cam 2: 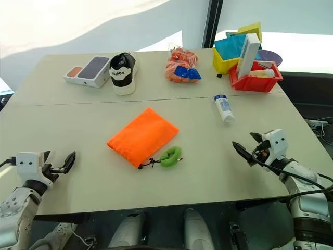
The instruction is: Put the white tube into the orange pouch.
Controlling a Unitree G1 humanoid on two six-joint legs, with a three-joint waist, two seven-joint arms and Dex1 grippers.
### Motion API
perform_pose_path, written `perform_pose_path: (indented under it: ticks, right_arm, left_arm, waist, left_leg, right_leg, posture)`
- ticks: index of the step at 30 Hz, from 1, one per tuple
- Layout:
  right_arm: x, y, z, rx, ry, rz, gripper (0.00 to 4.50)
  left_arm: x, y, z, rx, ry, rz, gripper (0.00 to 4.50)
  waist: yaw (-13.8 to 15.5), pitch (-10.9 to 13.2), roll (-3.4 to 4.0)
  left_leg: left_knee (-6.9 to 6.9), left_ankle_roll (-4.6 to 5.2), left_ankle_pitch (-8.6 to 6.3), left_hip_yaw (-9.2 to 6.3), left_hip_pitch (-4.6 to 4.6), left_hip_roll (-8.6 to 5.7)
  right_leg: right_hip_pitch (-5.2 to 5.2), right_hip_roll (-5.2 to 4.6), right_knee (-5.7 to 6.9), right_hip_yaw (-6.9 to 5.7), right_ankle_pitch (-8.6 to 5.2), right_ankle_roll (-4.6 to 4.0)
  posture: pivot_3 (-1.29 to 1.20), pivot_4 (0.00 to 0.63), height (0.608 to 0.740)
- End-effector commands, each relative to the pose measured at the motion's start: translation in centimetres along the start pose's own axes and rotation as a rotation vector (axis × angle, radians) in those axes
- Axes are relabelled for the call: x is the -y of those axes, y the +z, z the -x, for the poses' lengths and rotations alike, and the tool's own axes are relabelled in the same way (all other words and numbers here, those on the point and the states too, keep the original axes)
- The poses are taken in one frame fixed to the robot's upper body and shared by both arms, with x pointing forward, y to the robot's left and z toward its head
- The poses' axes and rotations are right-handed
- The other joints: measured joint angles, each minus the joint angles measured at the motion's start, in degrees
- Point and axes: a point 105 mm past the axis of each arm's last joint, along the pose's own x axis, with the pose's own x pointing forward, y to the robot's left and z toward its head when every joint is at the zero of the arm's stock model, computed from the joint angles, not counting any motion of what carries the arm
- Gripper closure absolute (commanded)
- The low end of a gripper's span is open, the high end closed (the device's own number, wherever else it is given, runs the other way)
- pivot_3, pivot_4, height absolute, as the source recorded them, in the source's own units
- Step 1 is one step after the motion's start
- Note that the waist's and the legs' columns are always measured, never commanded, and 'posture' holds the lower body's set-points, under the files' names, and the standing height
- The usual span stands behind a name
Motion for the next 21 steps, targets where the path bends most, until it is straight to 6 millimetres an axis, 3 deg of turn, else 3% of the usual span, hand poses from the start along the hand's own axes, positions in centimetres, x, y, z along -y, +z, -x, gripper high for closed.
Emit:
perform_pose_path:
  ticks: [1, 10, 15, 18, 21]
  right_arm:
    - [0.1, 0.9, 0.3, 0.038, 0.004, 0.024, 0.21]
    - [-0.3, 0.8, -0.5, 0.036, 0.024, 0.024, 0.21]
    - [-1.1, 1.9, -1.2, 0.062, 0.055, 0.033, 0.21]
    - [-3.4, 3.0, -1.6, 0.087, 0.138, 0.039, 0.21]
    - [-6.3, 4.1, -2.1, 0.111, 0.225, 0.043, 0.21]
  left_arm:
    - [-0.4, 1.3, 0.3, 0.049, 0.013, -0.015, 0.0]
    - [0.5, 2.1, 0.1, 0.085, -0.016, -0.027, 0.0]
    - [3.0, 4.5, 0.4, 0.188, -0.133, -0.082, 0.0]
    - [5.5, 5.1, 0.5, 0.215, -0.263, -0.384, 0.0]
    - [6.8, 5.2, 0.6, 0.267, -0.338, -0.625, 0.0]
  waist:
    - [0.0, 0.0, 0.0]
    - [0.0, 0.0, 0.0]
    - [0.0, 0.0, 0.0]
    - [0.1, 0.0, 0.01]
    - [0.1, 0.0, 0.01]
  left_leg:
    - [0.0, 0.0, 0.0, 0.0, 0.0, 0.0]
    - [0.0, 0.0, 0.0, 0.0, 0.0, 0.0]
    - [0.0, 0.0, 0.0, 0.0, 0.0, 0.0]
    - [-0.01, 0.0, 0.0, 0.0, -0.01, -0.01]
    - [-0.05, 0.0, 0.0, 0.0, -0.01, 0.0]
  right_leg:
    - [0.0, 0.0, 0.0, 0.0, 0.0, -0.01]
    - [0.0, 0.0, 0.0, 0.0, 0.03, -0.04]
    - [0.0, 0.01, 0.0, 0.0, 0.04, -0.07]
    - [0.0, 0.0, 0.0, 0.0, 0.09, -0.16]
    - [-0.03, 0.01, -0.01, 0.04, 0.08, -0.16]
  posture:
    - [0.0, 0.15, 0.74]
    - [0.0, 0.15, 0.74]
    - [0.0, 0.15, 0.74]
    - [0.0, 0.15, 0.74]
    - [0.0, 0.15, 0.74]
